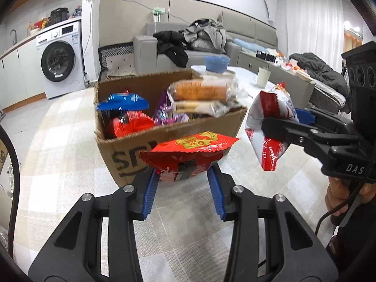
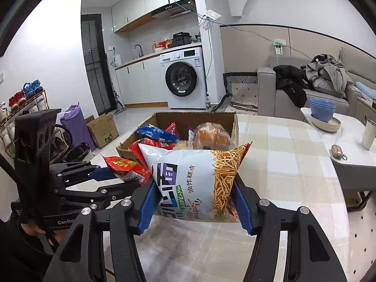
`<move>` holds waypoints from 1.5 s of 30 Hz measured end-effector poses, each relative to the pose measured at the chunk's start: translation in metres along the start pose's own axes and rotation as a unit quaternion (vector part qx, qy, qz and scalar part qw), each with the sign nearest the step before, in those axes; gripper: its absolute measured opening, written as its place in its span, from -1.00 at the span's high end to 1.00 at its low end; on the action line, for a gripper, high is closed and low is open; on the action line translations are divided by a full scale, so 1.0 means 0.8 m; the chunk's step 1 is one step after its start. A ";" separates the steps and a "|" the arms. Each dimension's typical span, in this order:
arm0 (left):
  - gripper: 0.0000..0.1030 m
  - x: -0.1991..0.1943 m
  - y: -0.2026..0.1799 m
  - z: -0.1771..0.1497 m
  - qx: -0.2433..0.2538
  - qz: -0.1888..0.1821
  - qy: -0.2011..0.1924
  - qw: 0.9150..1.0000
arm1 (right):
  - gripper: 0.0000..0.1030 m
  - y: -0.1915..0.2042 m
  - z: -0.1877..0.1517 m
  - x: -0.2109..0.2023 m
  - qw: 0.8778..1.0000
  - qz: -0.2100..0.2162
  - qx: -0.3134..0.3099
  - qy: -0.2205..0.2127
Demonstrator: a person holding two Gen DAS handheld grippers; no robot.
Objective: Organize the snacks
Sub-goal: 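Lift and carry the noodle bag and red pack over the box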
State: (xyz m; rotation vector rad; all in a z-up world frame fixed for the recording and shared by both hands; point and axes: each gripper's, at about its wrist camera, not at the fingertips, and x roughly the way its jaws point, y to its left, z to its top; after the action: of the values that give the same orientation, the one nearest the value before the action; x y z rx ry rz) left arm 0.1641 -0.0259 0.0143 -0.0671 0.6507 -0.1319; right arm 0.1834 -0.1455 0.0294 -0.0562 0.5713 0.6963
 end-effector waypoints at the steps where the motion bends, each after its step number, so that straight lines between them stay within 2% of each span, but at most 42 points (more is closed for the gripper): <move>1: 0.27 -0.007 0.000 0.002 0.000 -0.001 -0.004 1.000 | -0.17 0.001 0.002 -0.002 1.000 0.000 0.000 -0.003; 16: 0.27 -0.090 0.017 0.055 -0.012 0.017 -0.061 0.998 | -0.17 0.014 0.058 -0.004 0.999 0.009 -0.005 -0.039; 23: 0.27 -0.098 0.032 0.080 -0.016 0.036 -0.072 0.997 | -0.17 0.019 0.083 0.020 0.999 0.011 -0.003 -0.043; 32: 0.27 -0.077 0.045 0.105 -0.020 0.051 -0.060 0.997 | -0.17 0.013 0.102 0.050 0.999 0.013 0.014 -0.037; 45: 0.27 -0.004 0.074 0.127 -0.042 0.060 -0.032 0.997 | -0.17 0.004 0.124 0.106 1.000 0.005 0.011 -0.003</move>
State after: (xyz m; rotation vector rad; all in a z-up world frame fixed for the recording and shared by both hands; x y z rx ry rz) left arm 0.2296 0.0355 0.0907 -0.1124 0.5948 0.0138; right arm 0.2814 -0.0700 0.0700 -0.0310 0.5731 0.7005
